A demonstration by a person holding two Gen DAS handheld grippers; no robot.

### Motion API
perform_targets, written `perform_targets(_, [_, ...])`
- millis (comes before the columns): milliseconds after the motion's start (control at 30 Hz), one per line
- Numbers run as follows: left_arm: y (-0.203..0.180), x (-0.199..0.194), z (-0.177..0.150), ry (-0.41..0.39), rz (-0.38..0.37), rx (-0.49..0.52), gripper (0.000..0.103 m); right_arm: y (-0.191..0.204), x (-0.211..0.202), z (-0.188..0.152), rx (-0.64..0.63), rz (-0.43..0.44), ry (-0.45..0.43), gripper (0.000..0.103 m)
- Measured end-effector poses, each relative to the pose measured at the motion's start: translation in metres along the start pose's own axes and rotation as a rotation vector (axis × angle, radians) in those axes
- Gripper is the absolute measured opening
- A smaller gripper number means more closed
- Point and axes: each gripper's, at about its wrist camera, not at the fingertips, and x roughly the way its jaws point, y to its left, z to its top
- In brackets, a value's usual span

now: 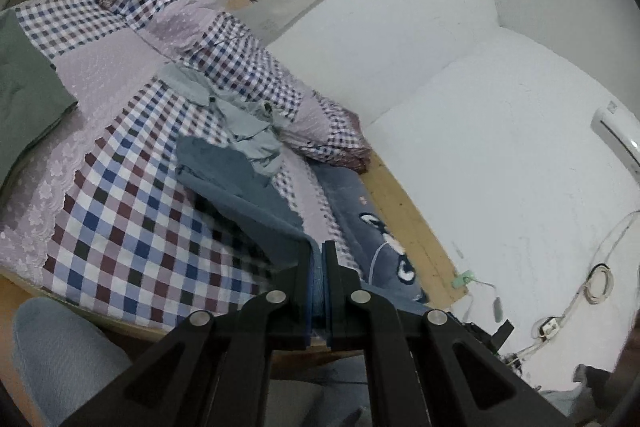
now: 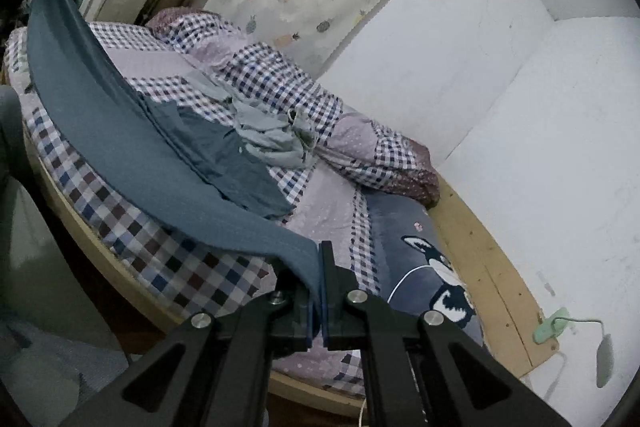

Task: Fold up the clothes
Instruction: 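Carry the lifted shirt edge across the shirt body with both grippers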

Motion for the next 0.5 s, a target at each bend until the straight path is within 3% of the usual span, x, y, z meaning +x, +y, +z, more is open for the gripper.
perform_targets(167, [-0.029, -0.025, 0.001, -0.029, -0.065, 0.027, 0.002, -0.017, -0.044, 0.011, -0.006, 0.011, -0.066, 0.0])
perform_targets(267, [-0.038, -0.031, 0.003, -0.026, -0.061, 0.04, 0.002, -0.018, -0.063, 0.022, -0.023, 0.061, -0.118, 0.0])
perform_targets(500, [-0.028, -0.018, 0.017, -0.021, -0.041, -0.033, 0.002, -0.027, -0.04, 0.025, 0.011, 0.066, -0.081, 0.0])
